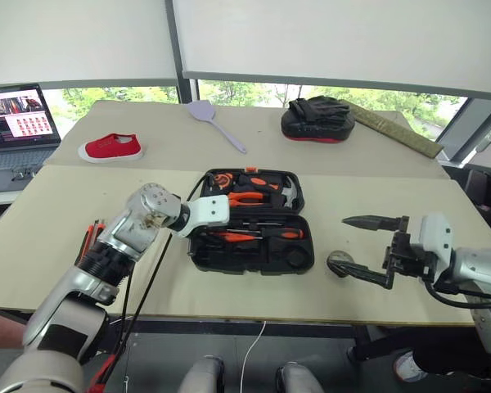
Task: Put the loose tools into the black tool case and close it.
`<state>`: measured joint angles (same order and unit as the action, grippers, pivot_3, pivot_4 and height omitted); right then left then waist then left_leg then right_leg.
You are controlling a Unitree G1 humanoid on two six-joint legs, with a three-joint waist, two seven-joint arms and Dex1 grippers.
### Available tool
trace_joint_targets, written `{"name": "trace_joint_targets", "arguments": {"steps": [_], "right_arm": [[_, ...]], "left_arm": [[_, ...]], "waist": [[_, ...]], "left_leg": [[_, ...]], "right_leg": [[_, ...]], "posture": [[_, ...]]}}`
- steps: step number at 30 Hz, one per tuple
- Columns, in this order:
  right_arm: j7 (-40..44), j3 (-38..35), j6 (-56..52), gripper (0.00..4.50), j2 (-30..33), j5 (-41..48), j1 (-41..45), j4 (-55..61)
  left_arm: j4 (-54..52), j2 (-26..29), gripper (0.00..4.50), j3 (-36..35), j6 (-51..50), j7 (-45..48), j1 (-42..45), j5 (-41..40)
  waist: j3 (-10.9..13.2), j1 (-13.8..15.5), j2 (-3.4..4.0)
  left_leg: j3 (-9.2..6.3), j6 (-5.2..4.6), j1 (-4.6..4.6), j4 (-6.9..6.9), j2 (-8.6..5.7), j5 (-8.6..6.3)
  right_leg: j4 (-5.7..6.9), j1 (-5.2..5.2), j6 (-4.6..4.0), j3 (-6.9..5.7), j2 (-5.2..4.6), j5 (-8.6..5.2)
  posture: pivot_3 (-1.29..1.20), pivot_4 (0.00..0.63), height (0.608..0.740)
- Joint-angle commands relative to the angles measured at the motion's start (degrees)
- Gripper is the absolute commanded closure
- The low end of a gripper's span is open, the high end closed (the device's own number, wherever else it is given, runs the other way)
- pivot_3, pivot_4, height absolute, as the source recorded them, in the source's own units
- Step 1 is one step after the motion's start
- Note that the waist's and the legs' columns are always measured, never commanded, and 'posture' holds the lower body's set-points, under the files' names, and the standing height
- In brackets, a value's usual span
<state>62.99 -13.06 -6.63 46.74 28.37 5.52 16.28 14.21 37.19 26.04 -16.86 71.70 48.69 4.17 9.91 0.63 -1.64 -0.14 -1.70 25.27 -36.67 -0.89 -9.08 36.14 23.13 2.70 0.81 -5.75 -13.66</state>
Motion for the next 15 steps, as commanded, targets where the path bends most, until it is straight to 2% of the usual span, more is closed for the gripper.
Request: {"name": "trace_joint_targets", "arguments": {"steps": [1,7,11,13,15], "right_arm": [[-0.8,-1.9,-0.2,0.00,-0.2,1.6,-0.3,2.0],[-0.8,-1.4,0.1,0.00,-0.6,1.4,0.2,1.6],[-0.8,-1.0,0.2,0.00,-0.8,1.2,0.6,1.2],[-0.8,-0.8,0.1,0.00,-1.0,1.2,0.9,1.1],[-0.7,-0.8,0.1,0.00,-0.9,1.3,0.9,1.0]], "left_arm": [[0.6,2.5,4.05,1.3,2.2,1.4,-0.5,3.4],[2.0,3.2,4.05,1.1,4.5,1.3,-1.0,5.4],[1.5,1.8,4.05,0.2,4.1,2.7,-1.8,3.0],[1.1,0.7,3.04,-1.3,3.8,2.8,-2.2,1.0],[1.5,-0.9,2.39,-4.5,4.3,1.5,-2.1,-1.7]], "waist": [[0.0,-0.1,0.00],[0.0,-0.4,0.01],[0.0,-0.5,0.01],[0.0,-0.5,0.02],[0.0,-0.4,0.02]], "left_leg": [[0.00,0.00,0.00,0.00,0.00,0.00],[0.02,0.00,-0.01,-0.01,0.17,0.00],[0.04,0.00,-0.03,-0.06,0.38,0.00],[0.05,0.00,-0.04,-0.08,0.45,0.00],[0.08,0.01,-0.04,-0.09,0.49,0.00]], "right_leg": [[0.01,0.00,-0.01,0.00,0.00,0.00],[0.01,0.01,-0.04,0.05,0.14,0.02],[0.01,0.01,-0.15,0.05,0.36,0.09],[0.01,0.01,-0.19,0.05,0.43,0.11],[0.01,0.01,-0.20,0.06,0.45,0.11]], "posture": [[0.00,0.150,0.740],[0.00,0.150,0.740],[0.00,0.150,0.740],[0.00,0.150,0.740],[0.00,0.150,0.740]]}}
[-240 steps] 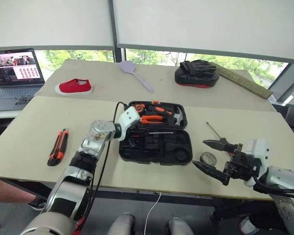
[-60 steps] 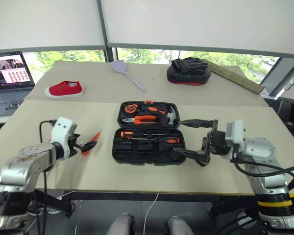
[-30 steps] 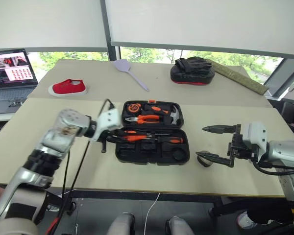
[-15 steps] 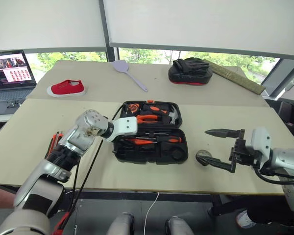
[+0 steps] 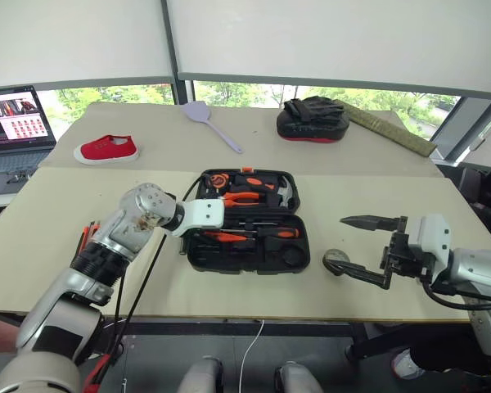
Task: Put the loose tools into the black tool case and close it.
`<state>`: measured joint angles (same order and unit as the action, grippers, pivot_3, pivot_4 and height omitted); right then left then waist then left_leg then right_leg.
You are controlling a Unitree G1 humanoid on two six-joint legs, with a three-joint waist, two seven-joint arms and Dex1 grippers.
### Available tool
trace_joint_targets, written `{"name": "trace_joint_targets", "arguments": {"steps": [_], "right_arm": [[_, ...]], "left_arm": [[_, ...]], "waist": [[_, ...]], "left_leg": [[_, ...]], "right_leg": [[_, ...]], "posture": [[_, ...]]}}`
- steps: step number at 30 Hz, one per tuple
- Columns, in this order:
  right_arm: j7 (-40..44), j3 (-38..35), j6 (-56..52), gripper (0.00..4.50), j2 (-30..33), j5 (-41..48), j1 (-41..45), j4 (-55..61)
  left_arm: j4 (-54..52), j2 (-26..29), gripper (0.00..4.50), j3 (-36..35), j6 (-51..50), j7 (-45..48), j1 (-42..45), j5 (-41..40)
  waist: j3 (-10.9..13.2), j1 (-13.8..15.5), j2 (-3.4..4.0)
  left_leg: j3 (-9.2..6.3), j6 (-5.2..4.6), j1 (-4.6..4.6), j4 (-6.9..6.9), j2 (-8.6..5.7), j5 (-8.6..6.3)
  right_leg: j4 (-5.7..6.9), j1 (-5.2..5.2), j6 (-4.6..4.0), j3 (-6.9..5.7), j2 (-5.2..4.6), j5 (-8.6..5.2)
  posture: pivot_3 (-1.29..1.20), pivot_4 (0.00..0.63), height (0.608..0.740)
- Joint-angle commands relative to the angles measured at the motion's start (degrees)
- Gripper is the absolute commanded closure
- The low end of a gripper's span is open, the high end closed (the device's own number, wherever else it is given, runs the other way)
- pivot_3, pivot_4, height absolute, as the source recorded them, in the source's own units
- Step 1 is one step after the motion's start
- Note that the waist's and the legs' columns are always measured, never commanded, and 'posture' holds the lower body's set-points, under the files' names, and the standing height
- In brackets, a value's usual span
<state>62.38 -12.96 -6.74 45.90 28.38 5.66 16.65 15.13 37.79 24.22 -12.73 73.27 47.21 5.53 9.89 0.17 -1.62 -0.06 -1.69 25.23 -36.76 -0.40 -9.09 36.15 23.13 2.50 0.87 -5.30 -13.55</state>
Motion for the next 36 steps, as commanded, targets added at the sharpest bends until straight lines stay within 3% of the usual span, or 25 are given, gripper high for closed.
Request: {"name": "trace_joint_targets", "arguments": {"steps": [1,3,6,9,12,18,19,23,36], "right_arm": [[0.0,-0.9,0.1,0.00,-0.1,1.3,0.8,0.5],[0.2,-1.1,-0.1,0.00,0.0,1.4,0.5,0.5],[0.4,-1.2,-0.4,0.00,0.0,1.7,0.1,0.6],[0.6,-0.5,0.1,0.00,-0.3,1.2,0.5,0.2],[0.3,0.4,0.3,0.00,-0.9,0.9,1.5,0.0],[0.2,0.9,0.4,0.00,-1.6,0.5,1.9,0.1],[0.2,0.9,0.4,0.00,-1.6,0.5,1.8,0.1],[0.2,0.8,0.7,0.00,-1.9,0.3,1.2,0.3],[-0.1,0.9,1.2,0.00,-2.9,-0.1,0.5,-0.2]], "left_arm": [[1.1,-1.8,1.96,-4.1,1.3,-0.2,-0.4,-4.1],[2.2,-1.9,1.30,-7.1,3.3,0.6,0.3,-6.9],[4.0,-1.4,1.30,-11.3,2.7,1.0,1.4,-10.6],[6.9,-4.5,1.30,-15.9,-0.4,-1.0,2.1,-15.2],[8.7,-6.0,2.04,-16.8,1.0,-1.3,-0.4,-15.8],[8.1,-7.1,4.33,-16.0,1.2,-3.2,-4.6,-14.2],[8.3,-6.9,4.49,-15.6,1.8,-3.6,-5.2,-13.4],[9.8,-6.8,4.49,-13.7,5.5,-6.4,-6.5,-9.7],[6.5,-6.0,4.49,-11.8,6.9,-7.3,-12.6,-8.3]], "waist": [[0.0,0.2,0.00],[0.0,0.3,-0.02],[0.0,0.3,-0.02],[0.0,0.4,-0.01],[0.0,0.5,-0.02],[0.0,0.5,-0.02],[0.0,0.5,-0.01],[0.0,0.5,-0.02],[0.0,0.5,0.03]], "left_leg": [[0.00,0.00,0.00,-0.02,0.02,0.00],[0.01,0.00,0.02,-0.06,0.02,0.00],[0.03,0.00,0.04,-0.08,0.04,0.00],[0.03,0.00,0.03,-0.08,0.06,0.00],[0.04,0.00,0.03,-0.14,0.06,0.00],[0.07,0.00,0.03,-0.14,0.07,0.00],[0.07,0.00,0.03,-0.14,0.08,0.00],[0.07,0.00,0.02,-0.15,0.09,0.00],[0.11,0.01,-0.07,-0.15,0.20,0.00]], "right_leg": [[0.00,0.00,0.00,0.00,0.00,0.00],[0.00,0.02,-0.01,0.00,0.01,0.01],[0.01,0.03,-0.05,0.00,0.01,0.04],[0.01,0.03,-0.05,-0.01,0.03,0.04],[0.00,-0.02,-0.01,-0.02,0.02,0.06],[0.05,0.02,-0.05,0.01,0.05,0.10],[0.05,0.02,-0.07,0.01,0.06,0.11],[0.04,0.00,-0.09,0.01,0.05,0.12],[0.04,-0.03,-0.17,0.00,0.06,0.17]], "posture": [[0.00,0.150,0.740],[0.00,0.150,0.740],[0.00,0.150,0.740],[0.00,0.150,0.740],[0.00,0.150,0.740],[0.00,0.150,0.740],[0.00,0.150,0.740],[0.00,0.150,0.740],[0.00,0.150,0.740]]}}
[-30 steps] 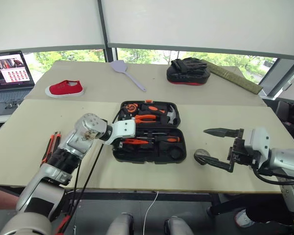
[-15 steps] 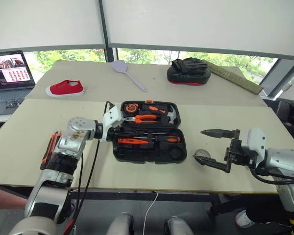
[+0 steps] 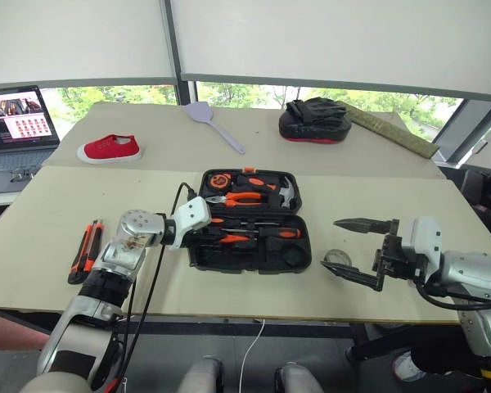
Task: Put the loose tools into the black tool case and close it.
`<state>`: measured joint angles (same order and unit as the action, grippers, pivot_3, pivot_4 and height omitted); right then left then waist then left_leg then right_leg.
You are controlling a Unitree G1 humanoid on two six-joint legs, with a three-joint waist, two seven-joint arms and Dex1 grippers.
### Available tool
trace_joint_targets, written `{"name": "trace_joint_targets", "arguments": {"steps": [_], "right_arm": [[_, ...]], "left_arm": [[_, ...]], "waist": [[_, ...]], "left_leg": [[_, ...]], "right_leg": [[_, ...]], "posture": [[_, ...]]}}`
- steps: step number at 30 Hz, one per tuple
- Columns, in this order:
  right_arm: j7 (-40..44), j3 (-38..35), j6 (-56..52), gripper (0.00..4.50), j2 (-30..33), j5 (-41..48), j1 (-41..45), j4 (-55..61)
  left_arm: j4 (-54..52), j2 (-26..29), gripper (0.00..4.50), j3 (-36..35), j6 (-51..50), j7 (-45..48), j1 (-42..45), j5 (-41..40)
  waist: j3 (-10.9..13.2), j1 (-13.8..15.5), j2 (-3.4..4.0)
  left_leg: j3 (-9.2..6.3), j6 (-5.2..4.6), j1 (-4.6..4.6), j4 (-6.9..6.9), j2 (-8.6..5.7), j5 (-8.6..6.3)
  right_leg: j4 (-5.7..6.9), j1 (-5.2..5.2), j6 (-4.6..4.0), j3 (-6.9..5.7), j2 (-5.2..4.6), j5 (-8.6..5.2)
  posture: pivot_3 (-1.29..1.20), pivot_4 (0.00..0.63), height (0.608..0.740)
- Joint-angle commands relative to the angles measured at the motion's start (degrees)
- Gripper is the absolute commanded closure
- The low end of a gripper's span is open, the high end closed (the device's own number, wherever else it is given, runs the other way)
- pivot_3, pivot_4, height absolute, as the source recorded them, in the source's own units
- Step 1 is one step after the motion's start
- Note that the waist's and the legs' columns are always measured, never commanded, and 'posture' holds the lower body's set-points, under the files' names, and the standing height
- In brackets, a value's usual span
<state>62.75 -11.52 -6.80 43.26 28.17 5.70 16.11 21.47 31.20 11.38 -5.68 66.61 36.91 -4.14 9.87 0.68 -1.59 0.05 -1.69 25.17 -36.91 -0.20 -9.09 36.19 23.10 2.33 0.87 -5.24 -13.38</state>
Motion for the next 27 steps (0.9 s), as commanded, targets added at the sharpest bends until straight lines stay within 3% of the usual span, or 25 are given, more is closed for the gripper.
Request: {"name": "trace_joint_targets", "arguments": {"steps": [1,6,9,12,17,19,22,27], "right_arm": [[-0.4,-0.4,1.3,0.00,-0.3,0.1,0.5,0.2],[0.4,0.2,2.2,0.00,-1.1,0.2,1.8,-1.4],[1.0,-1.2,3.8,0.00,-3.6,3.3,2.2,-1.9],[1.8,-0.8,4.5,0.00,-5.2,4.5,1.2,-0.8],[3.8,4.2,7.6,0.00,-7.8,2.9,-2.0,3.2],[3.8,5.0,8.6,0.00,-9.0,3.3,-2.3,4.1],[3.5,4.3,9.6,0.00,-9.4,3.7,-1.4,3.3],[4.0,3.1,6.8,0.00,-7.8,6.6,-2.2,3.8]], "left_arm": [[0.3,0.6,4.49,0.8,0.2,-1.1,-2.7,1.5],[-0.7,-0.4,4.49,-8.4,1.1,-4.8,-4.3,-6.1],[-7.5,2.1,3.72,-16.6,4.6,-1.9,-10.9,-13.7],[-14.2,5.0,2.57,-24.9,5.0,-0.7,-19.6,-20.0],[-23.8,6.0,0.70,-41.4,1.8,-10.8,-36.7,-23.8],[-25.2,5.3,0.10,-46.5,1.7,-16.3,-42.8,-21.7],[-27.8,1.9,0.10,-57.5,-5.4,-27.8,-55.4,-20.2],[-30.7,-3.2,0.10,-64.3,-8.8,-30.6,-66.7,-24.7]], "waist": [[0.0,0.0,0.02],[-0.2,-0.3,0.11],[-0.1,-0.7,0.11],[-0.1,-1.1,0.11],[-0.1,-1.4,0.12],[-0.1,-1.3,0.11],[-0.2,-1.3,0.09],[-0.3,-0.9,-0.18]], "left_leg": [[0.00,0.00,-0.01,0.00,0.01,0.00],[0.05,0.00,-0.14,0.00,0.06,0.00],[0.05,0.00,-0.11,0.02,0.14,0.00],[0.05,0.03,-0.09,0.11,0.17,-0.02],[0.02,0.07,-0.10,0.23,0.27,-0.08],[0.02,0.21,-0.10,0.24,0.30,-0.17],[0.06,0.53,-0.10,0.24,0.30,-0.36],[0.25,0.71,-0.22,0.24,0.35,-0.49]], "right_leg": [[-0.01,0.00,-0.02,0.00,0.01,0.01],[0.01,-0.07,-0.05,0.01,0.01,0.03],[0.01,0.02,-0.11,0.01,0.06,0.05],[-0.01,0.06,-0.16,0.05,-0.01,0.06],[-0.08,0.09,-0.19,0.09,-0.46,0.06],[-0.08,0.10,-0.20,0.06,-0.60,0.05],[-0.14,0.13,-0.45,-0.17,-0.90,-0.11],[-0.35,0.18,-0.29,-0.44,-1.25,-0.21]], "posture": [[0.00,0.150,0.740],[0.00,0.150,0.740],[0.00,0.150,0.740],[0.00,0.150,0.740],[0.00,0.150,0.740],[0.00,0.150,0.740],[0.00,0.150,0.740],[0.00,0.150,0.740]]}}
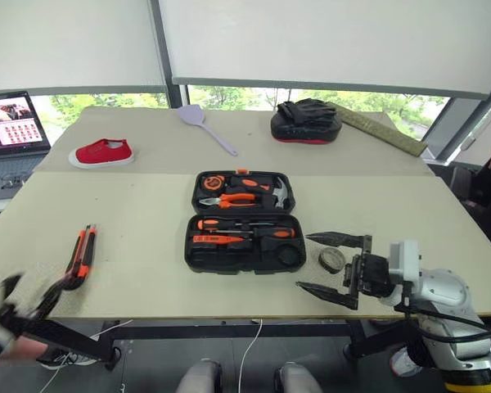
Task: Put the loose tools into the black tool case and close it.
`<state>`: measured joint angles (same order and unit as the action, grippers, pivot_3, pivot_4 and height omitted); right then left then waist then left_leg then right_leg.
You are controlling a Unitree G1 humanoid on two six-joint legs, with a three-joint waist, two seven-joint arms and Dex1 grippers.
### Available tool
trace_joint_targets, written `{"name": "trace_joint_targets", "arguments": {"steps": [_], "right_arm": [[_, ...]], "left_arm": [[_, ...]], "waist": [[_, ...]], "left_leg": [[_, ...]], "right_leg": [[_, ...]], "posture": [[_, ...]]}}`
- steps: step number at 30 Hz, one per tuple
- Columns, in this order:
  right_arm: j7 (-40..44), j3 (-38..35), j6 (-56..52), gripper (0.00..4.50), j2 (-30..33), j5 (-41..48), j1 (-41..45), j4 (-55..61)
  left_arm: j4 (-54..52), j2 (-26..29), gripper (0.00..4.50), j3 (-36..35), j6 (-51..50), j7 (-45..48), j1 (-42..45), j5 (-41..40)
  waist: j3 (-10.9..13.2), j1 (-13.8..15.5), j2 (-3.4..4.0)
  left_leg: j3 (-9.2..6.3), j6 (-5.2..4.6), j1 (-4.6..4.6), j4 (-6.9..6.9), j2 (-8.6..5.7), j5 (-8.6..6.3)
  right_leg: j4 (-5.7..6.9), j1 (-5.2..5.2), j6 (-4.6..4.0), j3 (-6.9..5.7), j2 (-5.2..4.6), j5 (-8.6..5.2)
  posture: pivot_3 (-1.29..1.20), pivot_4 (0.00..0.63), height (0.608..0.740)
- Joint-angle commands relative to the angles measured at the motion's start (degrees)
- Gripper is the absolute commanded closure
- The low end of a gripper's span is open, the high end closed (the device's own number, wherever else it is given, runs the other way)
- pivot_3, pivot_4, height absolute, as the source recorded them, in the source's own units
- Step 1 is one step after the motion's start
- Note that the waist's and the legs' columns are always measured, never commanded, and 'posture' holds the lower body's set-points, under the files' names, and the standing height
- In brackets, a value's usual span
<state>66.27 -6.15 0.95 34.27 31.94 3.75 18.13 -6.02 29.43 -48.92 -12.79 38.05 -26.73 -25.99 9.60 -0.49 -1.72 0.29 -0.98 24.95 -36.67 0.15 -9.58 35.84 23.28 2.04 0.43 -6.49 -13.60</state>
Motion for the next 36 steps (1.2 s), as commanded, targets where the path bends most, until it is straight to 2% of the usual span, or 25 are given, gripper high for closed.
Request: {"name": "trace_joint_targets", "arguments": {"steps": [1,6,9,11,15,17,20,24,27,30,33,36], "right_arm": [[0.5,-2.2,-1.4,0.00,1.6,3.2,-0.3,1.9],[-0.4,-1.7,-2.2,0.00,1.6,3.5,0.9,1.9],[-1.1,-1.0,-1.2,0.00,0.5,2.8,3.7,1.0],[-1.4,-0.7,-1.3,0.00,0.2,2.4,5.3,0.2],[-2.2,-0.6,-0.8,0.00,0.0,1.0,7.4,-1.6],[-2.3,-0.5,-0.6,0.00,-0.1,0.6,8.1,-2.3],[-2.5,-0.3,-0.3,0.00,-0.1,0.2,8.8,-2.6],[-2.9,-0.5,-0.4,0.00,0.1,0.3,8.7,-2.2],[-2.9,-1.2,-1.4,0.00,0.8,1.2,8.2,-1.7],[-2.9,-1.6,-2.0,0.00,1.3,1.8,7.9,-1.4],[-2.8,-1.5,-2.1,0.00,1.6,2.3,8.0,-1.1],[-2.8,-2.4,-2.4,0.00,2.6,2.6,8.1,-0.4]], "left_arm": [[-4.2,-1.9,0.10,-4.5,-2.5,-2.8,-3.8,-3.8],[-11.3,-2.0,0.10,-3.8,-10.2,-7.1,-2.5,-10.9],[-14.5,2.3,0.10,0.1,-21.0,-13.3,3.2,-13.5],[-14.1,5.2,0.10,3.2,-27.1,-19.3,8.3,-11.3],[-13.8,7.6,0.10,9.7,-37.0,-28.2,21.5,-11.4],[-12.6,8.3,0.10,13.5,-41.9,-30.8,26.2,-10.3],[-8.6,8.1,0.10,17.8,-48.0,-34.8,31.6,-7.6],[-5.2,8.9,0.10,21.6,-49.0,-35.4,33.8,-3.8],[-3.6,8.9,0.84,20.8,-49.1,-35.9,34.5,-2.2],[-2.4,8.9,1.91,21.2,-47.3,-33.7,34.9,-2.1],[-2.0,9.9,2.77,22.8,-39.4,-26.9,35.5,-1.7],[-3.0,12.3,2.77,25.0,-26.2,-11.9,36.2,-2.8]], "waist": [[0.0,0.5,-0.06],[-0.1,1.6,-0.06],[-0.1,1.4,0.01],[-0.1,1.3,0.03],[-0.1,1.2,-0.01],[-0.1,1.2,-0.03],[-0.1,1.1,-0.03],[-0.1,0.5,-0.05],[-0.1,0.5,-0.03],[-0.1,0.5,-0.03],[-0.1,0.7,-0.03],[-0.1,1.1,-0.04]], "left_leg": [[0.01,0.03,0.00,0.00,0.01,-0.02],[0.60,0.07,0.31,0.00,0.73,-0.04],[0.76,0.07,0.33,0.02,0.81,-0.04],[0.81,0.07,0.31,0.02,0.80,-0.04],[1.03,0.07,0.23,0.02,0.76,-0.01],[1.13,-0.06,0.23,-0.06,0.71,0.10],[1.23,-0.41,0.25,-0.06,0.65,0.30],[1.28,-0.39,0.25,-0.04,0.77,0.27],[1.29,-0.37,0.19,-0.04,0.86,0.26],[1.28,0.02,0.16,-0.03,0.92,0.04],[1.29,0.07,0.12,-0.03,0.91,0.00],[1.31,0.11,0.17,-0.03,0.91,0.00]], "right_leg": [[-0.02,-0.01,0.09,0.01,-0.05,-0.07],[-0.07,0.00,0.16,-0.44,-0.20,-0.18],[-0.04,0.01,0.13,-0.73,-0.20,-0.16],[-0.02,0.01,0.10,-1.00,-0.02,-0.14],[0.03,0.01,-0.13,-1.12,0.17,0.01],[0.11,-0.13,0.10,-1.10,0.24,0.26],[0.22,-0.16,0.15,-1.03,0.30,0.26],[0.25,-0.09,0.06,-0.99,0.55,0.22],[0.31,-0.08,-0.04,-0.98,0.60,0.17],[0.29,-0.07,-0.11,-0.98,0.59,0.16],[0.30,-0.07,-0.14,-0.98,0.51,0.15],[0.28,-0.01,-0.31,-1.00,0.45,0.08]], "posture": [[0.00,0.150,0.740],[0.00,0.150,0.740],[0.00,0.150,0.740],[0.00,0.150,0.740],[0.00,0.150,0.740],[0.00,0.150,0.740],[0.00,0.150,0.740],[0.00,0.150,0.740],[0.00,0.150,0.740],[0.00,0.150,0.740],[0.00,0.150,0.740],[0.00,0.150,0.740]]}}
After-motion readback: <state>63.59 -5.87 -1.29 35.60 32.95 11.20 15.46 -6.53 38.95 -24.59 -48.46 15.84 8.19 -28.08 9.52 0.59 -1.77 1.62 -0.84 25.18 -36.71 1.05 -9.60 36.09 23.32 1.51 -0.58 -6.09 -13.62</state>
